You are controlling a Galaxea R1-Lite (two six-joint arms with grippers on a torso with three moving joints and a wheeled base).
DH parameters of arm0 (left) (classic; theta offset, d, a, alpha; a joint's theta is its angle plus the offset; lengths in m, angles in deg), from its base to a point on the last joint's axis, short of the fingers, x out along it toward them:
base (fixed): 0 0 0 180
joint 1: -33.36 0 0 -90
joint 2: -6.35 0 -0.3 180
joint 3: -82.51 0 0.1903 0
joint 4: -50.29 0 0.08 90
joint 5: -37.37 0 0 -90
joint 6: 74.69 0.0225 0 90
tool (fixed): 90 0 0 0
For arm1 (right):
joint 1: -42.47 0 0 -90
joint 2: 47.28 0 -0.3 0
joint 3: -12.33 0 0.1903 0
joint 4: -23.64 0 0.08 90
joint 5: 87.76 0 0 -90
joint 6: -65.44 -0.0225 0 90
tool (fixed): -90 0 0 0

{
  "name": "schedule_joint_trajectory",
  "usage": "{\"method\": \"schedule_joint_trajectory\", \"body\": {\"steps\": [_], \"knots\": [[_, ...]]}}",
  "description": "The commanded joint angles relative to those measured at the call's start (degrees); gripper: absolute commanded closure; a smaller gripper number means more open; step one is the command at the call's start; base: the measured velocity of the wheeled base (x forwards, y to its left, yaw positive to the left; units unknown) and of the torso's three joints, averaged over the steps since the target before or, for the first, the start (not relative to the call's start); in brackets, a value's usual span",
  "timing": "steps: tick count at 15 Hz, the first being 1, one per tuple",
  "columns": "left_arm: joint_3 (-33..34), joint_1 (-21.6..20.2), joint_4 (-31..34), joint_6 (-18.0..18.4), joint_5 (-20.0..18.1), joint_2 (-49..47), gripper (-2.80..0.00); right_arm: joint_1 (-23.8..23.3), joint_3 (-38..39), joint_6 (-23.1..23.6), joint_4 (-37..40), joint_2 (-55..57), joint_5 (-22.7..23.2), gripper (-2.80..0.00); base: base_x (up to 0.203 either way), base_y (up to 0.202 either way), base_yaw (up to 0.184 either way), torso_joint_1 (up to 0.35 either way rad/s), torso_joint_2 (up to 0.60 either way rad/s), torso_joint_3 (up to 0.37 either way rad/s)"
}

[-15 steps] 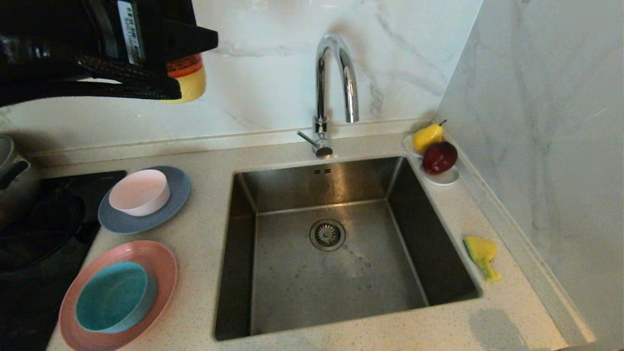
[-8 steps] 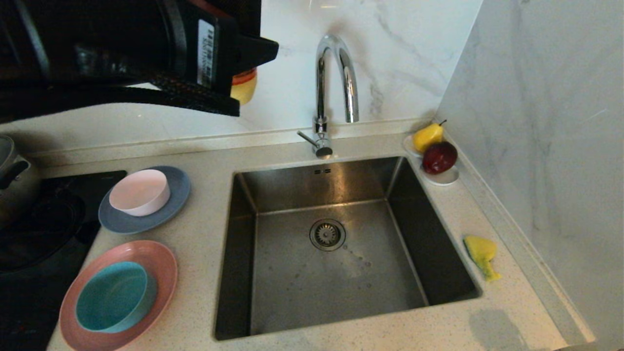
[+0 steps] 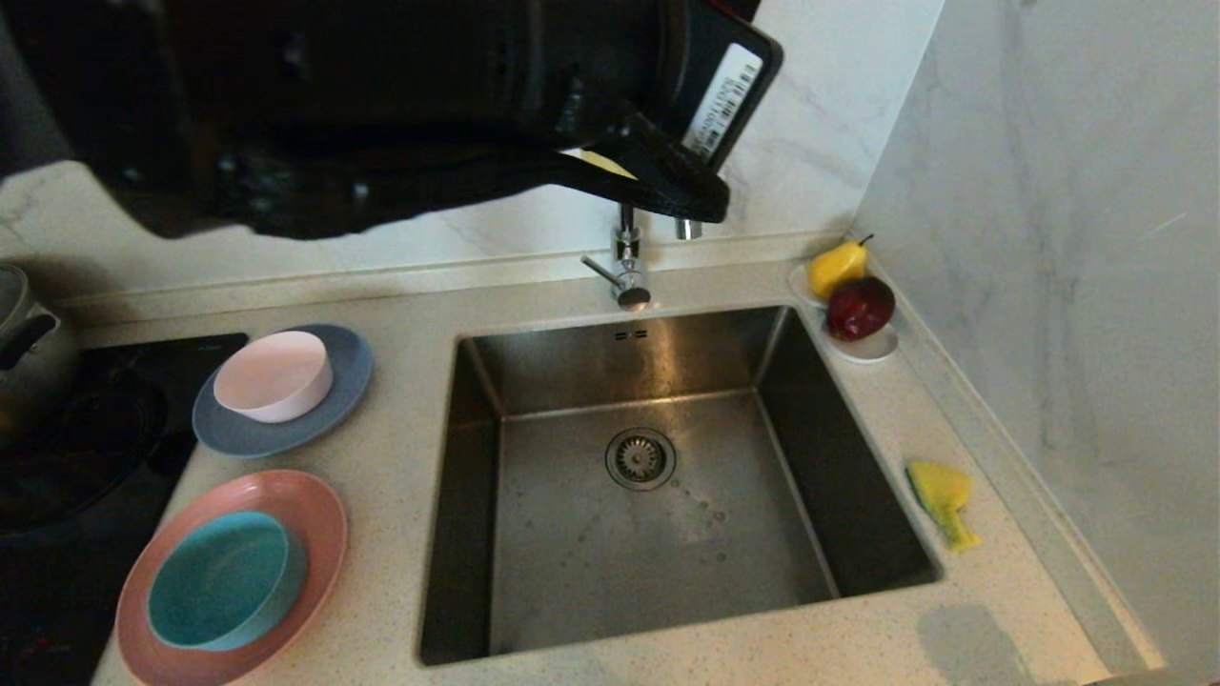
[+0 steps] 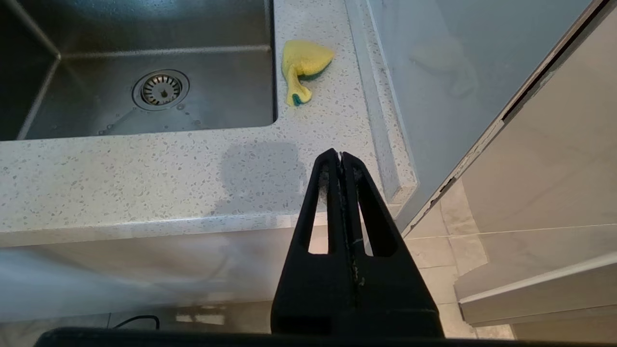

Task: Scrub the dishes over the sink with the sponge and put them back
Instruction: Squeeze it onto the sponge

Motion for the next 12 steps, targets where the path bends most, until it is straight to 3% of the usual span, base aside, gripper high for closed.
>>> {"method": "schedule_joint_trajectory", "body": {"steps": [1,6,12], "knots": [[-3.67,2.24,-0.15,0.19,1.06,-6.15,0.00,0.02,0.00,-0.03,-0.05,-0.02,-0.02,0.00,0.000,0.000,0.000,0.000,0.00,0.000],[-7.51,5.33,-0.20,0.09,2.82,-13.21,0.00,0.02,0.00,-0.03,-0.05,-0.02,-0.02,0.00,0.000,0.000,0.000,0.000,0.00,0.000],[-6.67,6.23,0.39,0.09,4.82,-19.07,0.00,0.02,0.00,-0.03,-0.05,-0.02,0.07,0.00,0.000,0.000,0.000,0.000,0.00,0.000]]}}
